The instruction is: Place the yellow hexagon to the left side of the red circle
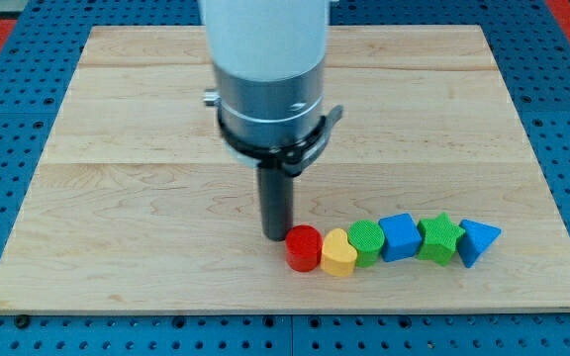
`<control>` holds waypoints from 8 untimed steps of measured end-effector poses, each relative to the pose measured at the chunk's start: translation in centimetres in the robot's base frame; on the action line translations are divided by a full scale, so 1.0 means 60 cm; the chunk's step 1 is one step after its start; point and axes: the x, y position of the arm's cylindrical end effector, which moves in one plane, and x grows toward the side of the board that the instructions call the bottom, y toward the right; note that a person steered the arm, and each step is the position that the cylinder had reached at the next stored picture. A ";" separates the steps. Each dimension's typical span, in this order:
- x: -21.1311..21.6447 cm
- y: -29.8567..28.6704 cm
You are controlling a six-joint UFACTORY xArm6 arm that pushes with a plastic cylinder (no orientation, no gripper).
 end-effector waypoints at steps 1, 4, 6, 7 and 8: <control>-0.063 0.040; -0.388 0.130; -0.480 0.056; -0.456 -0.013; -0.424 -0.016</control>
